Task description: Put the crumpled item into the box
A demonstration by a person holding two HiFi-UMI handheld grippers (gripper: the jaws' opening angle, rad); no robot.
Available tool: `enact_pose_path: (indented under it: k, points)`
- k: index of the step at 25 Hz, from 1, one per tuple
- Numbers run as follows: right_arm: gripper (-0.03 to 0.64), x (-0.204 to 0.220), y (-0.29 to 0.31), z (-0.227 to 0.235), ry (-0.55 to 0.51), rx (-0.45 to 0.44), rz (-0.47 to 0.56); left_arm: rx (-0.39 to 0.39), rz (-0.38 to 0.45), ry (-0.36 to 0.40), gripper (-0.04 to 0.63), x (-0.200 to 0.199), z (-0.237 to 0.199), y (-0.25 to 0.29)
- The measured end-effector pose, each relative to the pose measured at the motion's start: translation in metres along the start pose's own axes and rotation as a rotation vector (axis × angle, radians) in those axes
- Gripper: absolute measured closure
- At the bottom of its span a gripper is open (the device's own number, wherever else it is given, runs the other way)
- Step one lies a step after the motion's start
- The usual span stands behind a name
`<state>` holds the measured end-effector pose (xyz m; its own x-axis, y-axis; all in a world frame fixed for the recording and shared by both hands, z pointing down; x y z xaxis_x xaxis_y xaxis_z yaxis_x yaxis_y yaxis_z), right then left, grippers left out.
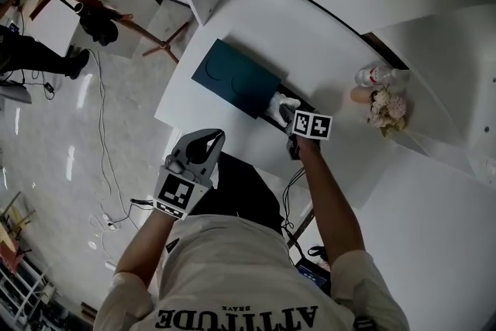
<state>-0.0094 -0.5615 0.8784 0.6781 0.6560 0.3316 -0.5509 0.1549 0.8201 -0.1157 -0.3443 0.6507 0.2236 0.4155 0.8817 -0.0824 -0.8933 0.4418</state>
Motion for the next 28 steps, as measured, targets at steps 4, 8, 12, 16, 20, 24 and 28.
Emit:
enact_pose_path:
  k: [4, 8, 12, 16, 20, 24, 28]
  points:
    - [0.399, 0.001, -0.005, 0.005, -0.094, 0.1, -0.001, -0.006, 0.005, -0.006, 0.568, -0.001, 0.003, 0.0]
    - [0.393, 0.0, -0.026, 0.001, -0.082, 0.088, 0.067, 0.006, 0.002, 0.006, 0.568, 0.004, 0.01, -0.003]
    - [0.385, -0.004, -0.049, 0.0, -0.072, 0.064, 0.131, 0.02, 0.004, 0.025, 0.568, 0.002, 0.022, -0.005]
    - [0.387, -0.004, -0.068, -0.008, -0.056, 0.008, 0.18, 0.024, 0.013, 0.042, 0.568, -0.005, 0.03, -0.009]
    - [0.411, 0.002, -0.083, -0.024, -0.043, -0.097, 0.212, 0.022, 0.021, 0.055, 0.568, -0.009, 0.036, -0.018]
    - [0.466, 0.004, -0.104, -0.046, -0.048, -0.161, 0.27, 0.024, 0.02, 0.062, 0.568, -0.011, 0.033, -0.032]
    - [0.518, 0.003, -0.132, -0.07, -0.04, -0.224, 0.357, 0.026, 0.018, 0.067, 0.568, -0.014, 0.027, -0.045]
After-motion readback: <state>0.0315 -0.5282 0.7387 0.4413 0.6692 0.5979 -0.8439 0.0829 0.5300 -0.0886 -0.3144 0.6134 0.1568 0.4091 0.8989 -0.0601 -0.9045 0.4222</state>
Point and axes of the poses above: the fingertips, and each gripper's own axes: y forward along the fingers, z to its right, x out of its underside, the point moved 3 cm from there along -y, backward along the fingers, and after that the axes turned 4 degrees about -x, right-handed, at the moved point
